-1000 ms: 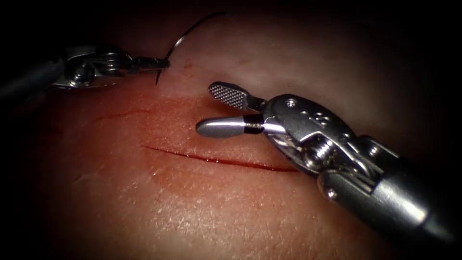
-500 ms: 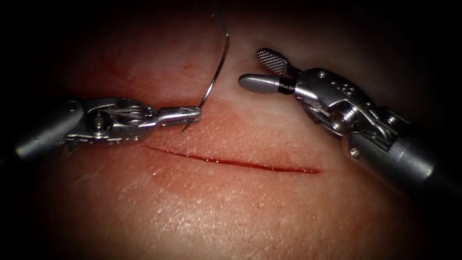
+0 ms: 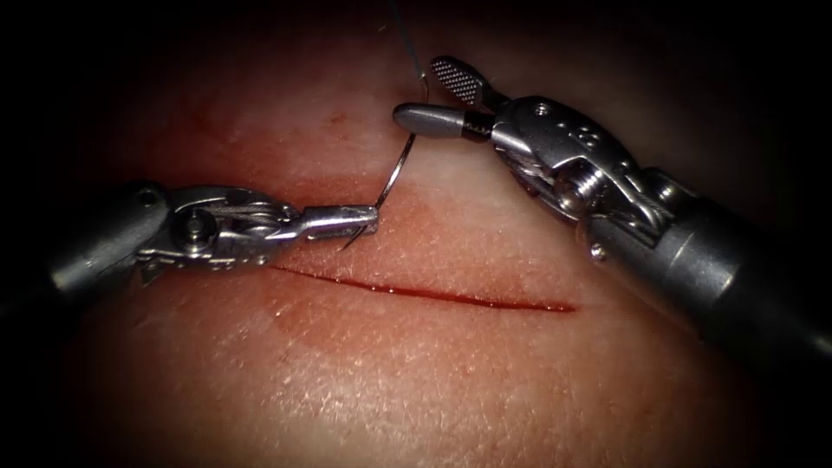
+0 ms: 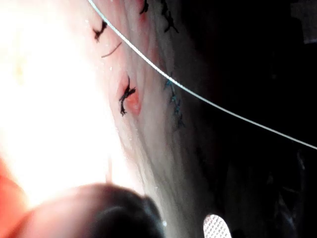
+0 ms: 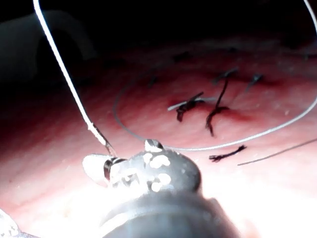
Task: Wound Closure
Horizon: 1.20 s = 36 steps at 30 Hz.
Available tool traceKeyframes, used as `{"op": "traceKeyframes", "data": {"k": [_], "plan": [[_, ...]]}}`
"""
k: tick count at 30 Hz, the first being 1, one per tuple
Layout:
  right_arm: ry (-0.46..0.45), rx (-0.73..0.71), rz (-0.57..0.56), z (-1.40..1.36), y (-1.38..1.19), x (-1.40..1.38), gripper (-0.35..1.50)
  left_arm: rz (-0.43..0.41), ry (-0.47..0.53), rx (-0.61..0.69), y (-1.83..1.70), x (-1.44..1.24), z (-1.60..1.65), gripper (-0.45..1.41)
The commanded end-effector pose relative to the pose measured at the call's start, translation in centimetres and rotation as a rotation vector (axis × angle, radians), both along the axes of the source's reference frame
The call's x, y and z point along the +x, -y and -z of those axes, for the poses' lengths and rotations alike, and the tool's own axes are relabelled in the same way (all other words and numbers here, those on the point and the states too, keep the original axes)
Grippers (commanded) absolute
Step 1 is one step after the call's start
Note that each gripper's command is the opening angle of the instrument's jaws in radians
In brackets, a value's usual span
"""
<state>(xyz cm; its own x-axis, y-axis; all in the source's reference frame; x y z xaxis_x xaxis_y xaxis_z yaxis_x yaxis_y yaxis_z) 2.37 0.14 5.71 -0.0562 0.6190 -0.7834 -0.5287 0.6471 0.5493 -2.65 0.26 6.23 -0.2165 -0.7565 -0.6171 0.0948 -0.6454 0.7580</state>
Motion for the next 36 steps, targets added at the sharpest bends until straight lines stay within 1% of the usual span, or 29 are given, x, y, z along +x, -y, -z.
{"op": "traceKeyframes", "data": {"k": [1, 2, 3, 4, 5, 9, 11, 12, 13, 14, 15, 18, 21, 22, 28, 30, 31, 32, 33, 34, 35, 36], "plan": [[-0.004, -0.008, 0.0, 0.09, -0.11, 0.06, 0.64, 0.002, 0.004, -0.007, -0.11, -0.04, 0.07, -0.45], [-0.003, -0.008, -0.001, 0.09, -0.11, 0.06, 0.51, 0.002, 0.004, -0.007, -0.11, -0.04, 0.07, -0.45], [-0.001, -0.013, 0.001, 0.09, -0.09, 0.07, 0.3, 0.002, 0.004, -0.007, -0.11, -0.04, 0.07, -0.45], [-0.001, -0.013, 0.001, 0.09, -0.09, 0.07, 0.15, 0.001, 0.004, -0.007, -0.11, -0.04, 0.07, -0.45], [0.001, -0.012, 0.002, 0.09, -0.08, 0.07, 0.07, 0.001, 0.004, -0.007, -0.11, -0.04, 0.07, -0.45], [0.011, -0.008, 0.007, 0.08, -0.08, 0.09, 0.05, 0.0, 0.005, -0.007, -0.12, -0.04, 0.07, -0.45], [0.031, 0.003, 0.02, 0.08, -0.06, 0.1, -0.28, -0.001, 0.005, -0.007, -0.12, -0.05, 0.07, -0.45], [0.033, 0.005, 0.022, 0.09, -0.05, 0.09, -0.35, -0.002, 0.006, -0.007, -0.12, -0.05, 0.07, -0.45], [0.027, 0.02, 0.015, 0.09, -0.05, 0.09, -0.35, -0.002, 0.006, -0.007, -0.12, -0.05, 0.07, -0.45], [0.029, 0.034, 0.009, 0.11, -0.04, 0.09, -0.35, 0.001, 0.004, -0.008, -0.13, -0.06, 0.06, 0.29], [0.033, 0.034, 0.004, 0.11, -0.03, 0.09, -0.35, 0.001, 0.004, -0.008, -0.14, -0.07, 0.05, 0.54], [0.042, 0.039, 0.01, 0.11, -0.03, 0.09, -0.35, -0.005, 0.005, -0.019, -0.19, -0.08, 0.04, 1.09], [0.05, 0.044, 0.016, 0.11, -0.02, 0.08, -0.35, -0.008, 0.006, -0.014, -0.24, -0.08, 0.07, 1.25], [0.056, 0.046, 0.018, 0.11, -0.01, 0.07, -0.35, 0.012, -0.004, -0.01, -0.32, -0.08, 0.13, 1.36], [0.062, 0.051, 0.008, 0.11, 0.0, 0.01, -0.35, 0.035, -0.017, -0.061, -0.43, -0.02, 0.18, 1.38], [0.084, 0.04, 0.027, 0.07, 0.02, -0.03, -0.35, 0.007, -0.033, -0.192, -0.45, -0.01, 0.12, 1.4], [0.107, -0.014, 0.061, 0.06, 0.02, -0.04, -0.35, -0.017, -0.044, -0.291, -0.45, -0.01, 0.1, 1.36], [0.1, -0.025, 0.082, 0.05, 0.02, -0.04, -0.35, -0.04, -0.055, -0.384, -0.46, -0.01, 0.09, 1.35], [0.086, -0.025, 0.102, 0.04, 0.02, -0.04, -0.35, -0.068, -0.068, -0.499, -0.46, -0.01, 0.08, 1.31], [0.109, -0.15, 0.184, 0.02, 0.02, -0.04, -0.35, -0.11, -0.087, -0.67, -0.48, -0.02, 0.07, 1.26], [0.12, -0.22, 0.226, 0.01, 0.02, -0.03, -0.35, -0.15, -0.109, -0.835, -0.52, -0.01, 0.07, 1.23], [0.124, -0.242, 0.239, 0.01, 0.02, -0.02, -0.35, -0.169, -0.117, -0.909, -0.53, -0.01, 0.06, 1.19]]}}
